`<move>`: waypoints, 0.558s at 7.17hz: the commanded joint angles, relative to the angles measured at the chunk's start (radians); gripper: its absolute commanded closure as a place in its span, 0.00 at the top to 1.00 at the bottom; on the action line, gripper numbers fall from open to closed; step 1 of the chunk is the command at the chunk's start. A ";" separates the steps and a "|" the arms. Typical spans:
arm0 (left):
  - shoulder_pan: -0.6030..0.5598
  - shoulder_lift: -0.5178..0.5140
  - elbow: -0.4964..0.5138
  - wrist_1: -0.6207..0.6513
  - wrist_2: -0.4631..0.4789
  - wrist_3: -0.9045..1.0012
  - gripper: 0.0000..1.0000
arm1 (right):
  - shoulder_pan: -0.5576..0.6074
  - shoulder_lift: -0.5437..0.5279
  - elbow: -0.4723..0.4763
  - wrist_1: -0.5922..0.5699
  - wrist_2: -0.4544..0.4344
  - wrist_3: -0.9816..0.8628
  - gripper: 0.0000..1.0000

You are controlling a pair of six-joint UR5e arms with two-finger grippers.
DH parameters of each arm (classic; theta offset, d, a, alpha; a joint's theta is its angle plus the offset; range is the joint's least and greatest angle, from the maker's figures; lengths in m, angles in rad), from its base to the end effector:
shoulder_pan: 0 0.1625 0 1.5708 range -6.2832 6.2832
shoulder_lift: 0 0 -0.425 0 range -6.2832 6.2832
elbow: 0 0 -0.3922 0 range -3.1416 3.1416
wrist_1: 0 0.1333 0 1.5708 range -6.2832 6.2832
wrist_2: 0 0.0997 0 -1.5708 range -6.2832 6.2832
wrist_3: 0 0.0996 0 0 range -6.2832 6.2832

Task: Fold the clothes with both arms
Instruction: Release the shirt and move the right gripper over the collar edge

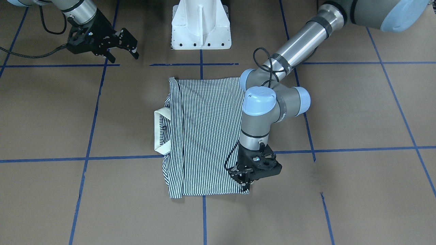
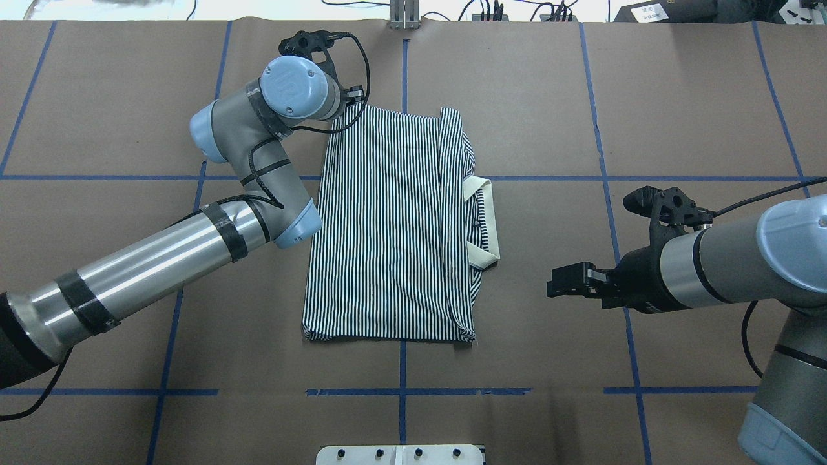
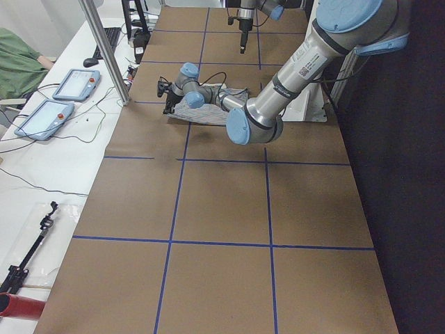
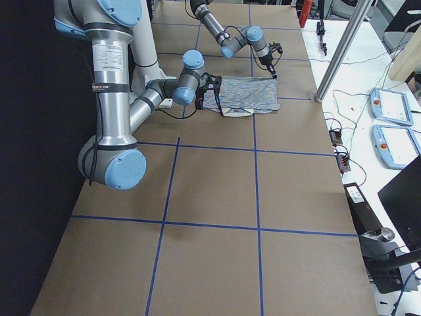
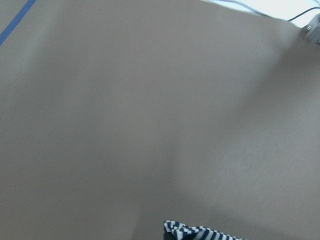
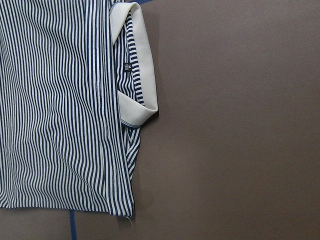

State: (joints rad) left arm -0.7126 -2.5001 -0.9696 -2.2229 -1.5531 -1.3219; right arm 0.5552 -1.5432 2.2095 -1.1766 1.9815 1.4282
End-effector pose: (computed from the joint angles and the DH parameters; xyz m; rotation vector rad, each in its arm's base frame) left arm 0.5549 -0.6579 0.2631 0.4718 0.8691 -0.4344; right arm -0.3318 -0.3159 0.3025 0.0083 -1.1076 0.1519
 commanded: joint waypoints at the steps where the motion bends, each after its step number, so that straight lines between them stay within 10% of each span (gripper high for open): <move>1: -0.001 -0.016 0.048 -0.024 0.048 0.029 0.99 | 0.006 0.002 -0.002 0.000 -0.001 0.000 1.00; 4: -0.065 0.065 -0.117 0.064 -0.119 0.099 1.00 | 0.015 0.077 -0.071 -0.015 -0.029 -0.012 1.00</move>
State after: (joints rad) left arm -0.7501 -2.4928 -0.9847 -2.2140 -1.5700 -1.2628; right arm 0.5716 -1.4911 2.1727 -1.1870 1.9703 1.4233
